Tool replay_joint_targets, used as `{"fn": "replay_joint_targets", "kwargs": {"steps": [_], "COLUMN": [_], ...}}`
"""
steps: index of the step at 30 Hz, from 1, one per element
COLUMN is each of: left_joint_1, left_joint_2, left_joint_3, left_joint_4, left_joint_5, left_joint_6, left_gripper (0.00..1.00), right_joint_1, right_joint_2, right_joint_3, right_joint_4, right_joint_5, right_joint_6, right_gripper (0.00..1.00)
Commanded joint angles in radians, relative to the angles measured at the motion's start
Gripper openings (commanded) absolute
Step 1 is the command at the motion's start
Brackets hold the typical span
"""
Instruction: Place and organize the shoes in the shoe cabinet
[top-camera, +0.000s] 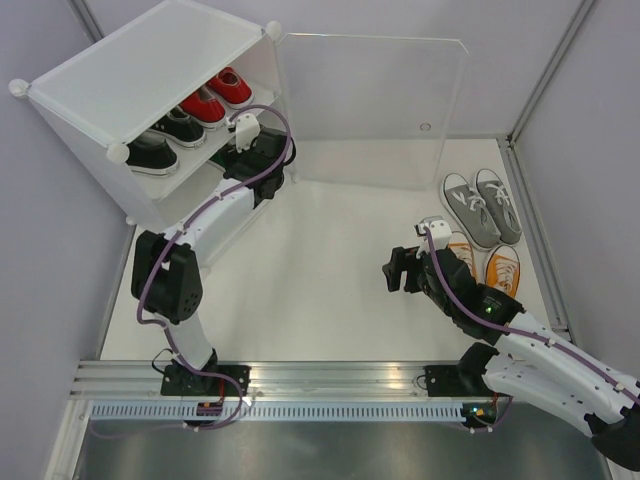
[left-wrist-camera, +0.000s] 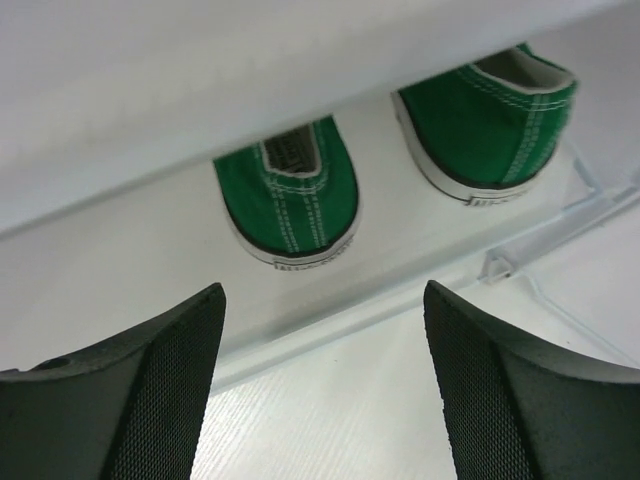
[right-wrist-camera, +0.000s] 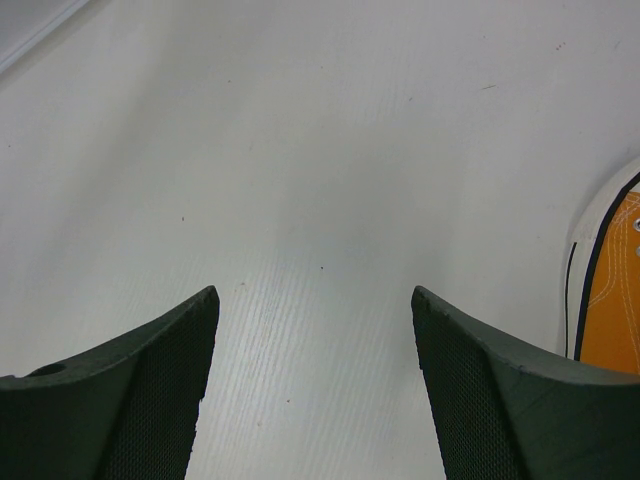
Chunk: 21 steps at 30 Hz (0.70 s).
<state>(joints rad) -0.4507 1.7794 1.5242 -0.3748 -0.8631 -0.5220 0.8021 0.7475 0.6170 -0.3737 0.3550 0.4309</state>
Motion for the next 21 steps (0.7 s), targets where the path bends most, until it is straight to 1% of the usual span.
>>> {"fn": "replay_joint_targets", "kwargs": {"steps": [1, 8, 12, 17, 21], "left_joint_1": [0.020, 0.030, 0.032, 0.041, 0.053], "left_joint_2": [0.001, 0.074, 0.100, 0.155, 0.181], "left_joint_3": [-0.010, 0.025, 0.033, 0.053, 0.068], "left_joint_4": [-0.007, 0.043, 0.045, 0.047, 0.047], "left_joint_5": [-0.079, -0.155, -0.182, -0.234, -0.258], "left_joint_6": [-0.110, -0.139, -0.179, -0.210, -0.233], "left_gripper": [0.84, 0.88, 0.94, 0.95, 0.93], "right_joint_1": [0.003, 0.003, 0.003, 0.003, 0.003], "right_joint_2": [-0.002, -0.002, 0.001, 0.004, 0.003], "right_joint_3": [-0.005, -0.007, -0.007, -0.008, -0.010], "right_joint_4": [0.027, 0.025, 0.027, 0.032, 0.030], "right_joint_5": [-0.002, -0.002, -0.007, -0.017, -0.019], "right_joint_6": [0.002, 0.002, 0.002, 0.002, 0.002], "right_gripper": [0.82, 0.82, 0.82, 0.82, 0.82]}}
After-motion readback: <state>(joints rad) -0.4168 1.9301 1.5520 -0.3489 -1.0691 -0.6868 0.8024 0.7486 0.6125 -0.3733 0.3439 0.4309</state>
